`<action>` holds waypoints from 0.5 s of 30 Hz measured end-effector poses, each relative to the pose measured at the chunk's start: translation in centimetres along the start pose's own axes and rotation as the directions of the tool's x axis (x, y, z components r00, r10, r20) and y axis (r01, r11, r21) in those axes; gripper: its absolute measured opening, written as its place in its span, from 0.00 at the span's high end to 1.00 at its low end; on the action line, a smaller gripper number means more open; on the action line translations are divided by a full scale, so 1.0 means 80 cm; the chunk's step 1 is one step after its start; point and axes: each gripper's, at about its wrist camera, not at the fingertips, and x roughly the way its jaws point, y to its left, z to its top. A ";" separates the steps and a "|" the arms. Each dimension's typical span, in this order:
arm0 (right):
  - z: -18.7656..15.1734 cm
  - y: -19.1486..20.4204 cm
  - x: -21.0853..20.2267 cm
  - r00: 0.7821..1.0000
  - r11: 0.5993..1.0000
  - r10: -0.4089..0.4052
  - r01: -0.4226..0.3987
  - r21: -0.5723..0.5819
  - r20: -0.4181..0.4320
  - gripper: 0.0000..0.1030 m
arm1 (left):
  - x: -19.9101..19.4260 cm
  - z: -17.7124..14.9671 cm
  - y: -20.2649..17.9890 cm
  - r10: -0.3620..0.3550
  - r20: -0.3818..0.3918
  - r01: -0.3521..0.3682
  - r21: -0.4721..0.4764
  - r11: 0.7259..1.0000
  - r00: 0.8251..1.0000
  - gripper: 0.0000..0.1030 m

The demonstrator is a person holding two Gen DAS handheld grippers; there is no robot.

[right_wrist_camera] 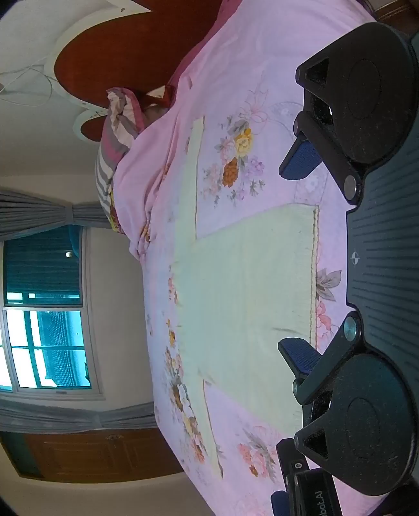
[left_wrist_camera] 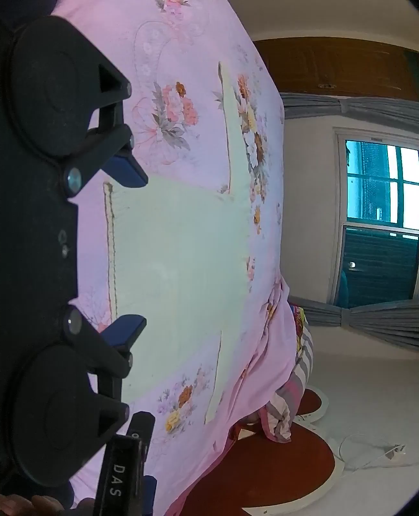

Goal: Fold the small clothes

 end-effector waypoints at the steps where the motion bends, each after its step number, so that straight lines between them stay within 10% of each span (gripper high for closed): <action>1: 0.000 -0.001 -0.001 1.000 1.000 0.003 -0.003 0.001 0.000 0.00 | 0.000 0.000 0.000 0.001 0.000 -0.001 -0.001 1.000 1.000 0.16; 15: -0.005 0.000 0.002 1.000 1.000 0.003 -0.003 0.007 -0.004 0.00 | -0.003 -0.001 0.002 -0.003 0.003 0.003 -0.009 1.000 1.000 0.16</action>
